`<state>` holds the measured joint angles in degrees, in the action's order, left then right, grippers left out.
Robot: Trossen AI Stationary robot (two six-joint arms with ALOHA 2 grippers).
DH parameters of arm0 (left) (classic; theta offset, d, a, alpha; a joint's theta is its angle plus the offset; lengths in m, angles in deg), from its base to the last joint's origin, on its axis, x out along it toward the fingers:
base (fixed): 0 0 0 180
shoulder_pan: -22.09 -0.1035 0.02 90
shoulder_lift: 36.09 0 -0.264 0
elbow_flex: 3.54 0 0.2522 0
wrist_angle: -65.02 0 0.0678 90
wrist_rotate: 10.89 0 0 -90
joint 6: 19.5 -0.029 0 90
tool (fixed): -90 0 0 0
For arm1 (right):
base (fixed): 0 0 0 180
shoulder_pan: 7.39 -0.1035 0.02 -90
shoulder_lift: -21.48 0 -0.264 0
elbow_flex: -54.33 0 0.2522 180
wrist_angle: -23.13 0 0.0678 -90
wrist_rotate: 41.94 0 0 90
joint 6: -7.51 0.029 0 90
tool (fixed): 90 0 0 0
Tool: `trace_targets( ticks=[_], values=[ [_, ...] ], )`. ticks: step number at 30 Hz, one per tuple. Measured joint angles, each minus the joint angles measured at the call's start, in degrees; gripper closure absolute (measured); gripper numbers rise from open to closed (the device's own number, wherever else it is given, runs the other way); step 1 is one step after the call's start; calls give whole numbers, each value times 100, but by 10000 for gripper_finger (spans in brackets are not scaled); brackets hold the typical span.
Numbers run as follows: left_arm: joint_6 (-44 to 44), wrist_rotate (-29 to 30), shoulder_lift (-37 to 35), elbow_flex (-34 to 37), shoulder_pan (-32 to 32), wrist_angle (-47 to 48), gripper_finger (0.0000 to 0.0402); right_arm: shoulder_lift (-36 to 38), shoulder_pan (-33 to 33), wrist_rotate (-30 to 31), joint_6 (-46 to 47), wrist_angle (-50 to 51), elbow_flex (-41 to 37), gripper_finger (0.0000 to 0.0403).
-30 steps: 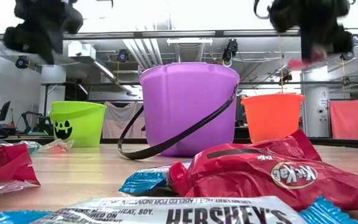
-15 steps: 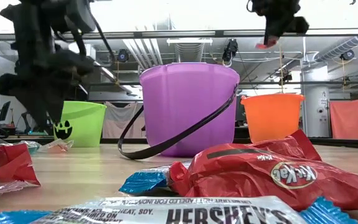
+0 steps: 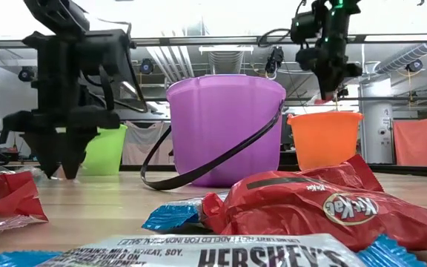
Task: Sort candy by brand, put in halloween buckets
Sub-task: Put the red gummy into the orange bucket, then put the orange gummy into the orange bucket
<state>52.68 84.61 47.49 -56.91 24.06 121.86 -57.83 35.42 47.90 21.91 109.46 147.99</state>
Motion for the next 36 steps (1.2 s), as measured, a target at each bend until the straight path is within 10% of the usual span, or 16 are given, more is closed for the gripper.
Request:
trace_targets(
  ticks=[15, 25, 30, 36],
  values=[
    [-17, 0, 167, -4, -10, -162, 245, -258, 148, -34, -201, -39, -11, 239],
    [-676, -218, -95, -266, -10, 189, 390, 199, 132, -46, -151, -152, -11, 237],
    [-1841, -174, -852, -1484, -12, 1114, 397, 838, -43, -1117, -151, -959, -168, 243],
    [-4497, 244, -1736, -3015, -362, -368, 399, 1783, -1015, -2088, 220, -3922, -1052, 241]
  ],
)
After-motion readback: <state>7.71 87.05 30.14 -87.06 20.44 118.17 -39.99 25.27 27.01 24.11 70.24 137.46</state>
